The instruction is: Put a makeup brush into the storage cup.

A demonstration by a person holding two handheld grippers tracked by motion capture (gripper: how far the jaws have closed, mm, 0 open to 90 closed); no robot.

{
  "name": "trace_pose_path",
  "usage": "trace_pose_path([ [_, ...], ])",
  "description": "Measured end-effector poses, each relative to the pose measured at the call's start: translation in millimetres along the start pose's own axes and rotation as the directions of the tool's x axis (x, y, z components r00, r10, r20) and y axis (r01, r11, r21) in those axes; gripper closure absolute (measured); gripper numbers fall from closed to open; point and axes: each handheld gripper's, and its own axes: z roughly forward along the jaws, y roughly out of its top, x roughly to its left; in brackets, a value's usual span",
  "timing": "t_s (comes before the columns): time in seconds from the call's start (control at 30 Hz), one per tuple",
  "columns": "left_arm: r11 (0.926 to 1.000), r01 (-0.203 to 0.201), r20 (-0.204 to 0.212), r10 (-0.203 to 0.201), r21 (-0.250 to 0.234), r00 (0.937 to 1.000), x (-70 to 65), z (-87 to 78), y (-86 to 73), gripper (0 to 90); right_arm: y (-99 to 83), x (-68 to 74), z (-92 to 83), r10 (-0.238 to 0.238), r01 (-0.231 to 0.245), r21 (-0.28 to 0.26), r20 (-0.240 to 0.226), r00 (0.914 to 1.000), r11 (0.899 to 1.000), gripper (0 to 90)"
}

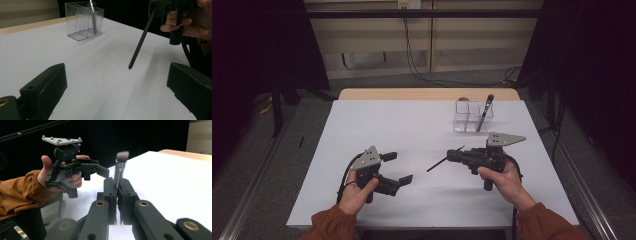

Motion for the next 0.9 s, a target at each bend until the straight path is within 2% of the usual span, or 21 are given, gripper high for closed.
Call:
trace_pose_path([
  [0.2, 0.9998, -0.013, -0.046, 0.012, -0.018, 0.9989, 1.5, -13.2, -0.6, 2.9, 1.0, -1.7, -5.8, 0.002, -0.002, -0.002, 0.018, 0.9998, 1.0, 86.3],
  [0.27, 0.9998, 0.0, -0.091, -0.001, -0.019, 0.9958, 4.0, -19.2, -0.3, 3.6, 1.1, -1.8, -7.7, 0.006, -0.006, -0.001, 0.023, 0.9997, 1.0, 86.3],
  [0.3, 0.9993, 0.005, -0.117, -0.009, -0.037, 0.9931, 4.7, -22.3, -0.8, 3.4, 1.1, -2.0, -8.6, 0.004, -0.004, -0.001, 0.026, 0.9996, 1.0, 86.3],
  [0.4, 0.999, -0.009, -0.147, 0.002, -0.044, 0.9891, 7.6, -31.6, -2.8, 3.3, 1.0, -1.4, -11.7, 0.004, -0.003, -0.004, 0.032, 0.9995, 1.0, 86.3],
  [0.73, 0.9975, -0.007, -0.191, -0.007, -0.07, 0.9815, 12.7, -56.2, -12.8, 2.8, 1.2, -6.2, -24.9, 0.001, 0.0, -0.008, 0.069, 0.9976, 1.0, 86.2],
  [0.9, 0.997, -0.026, -0.198, 0.011, -0.073, 0.9802, 12.3, -63.3, -16.7, 2.8, 2.3, -8.1, -28.9, 0.005, -0.004, -0.005, 0.083, 0.9965, 1.0, 86.2],
])
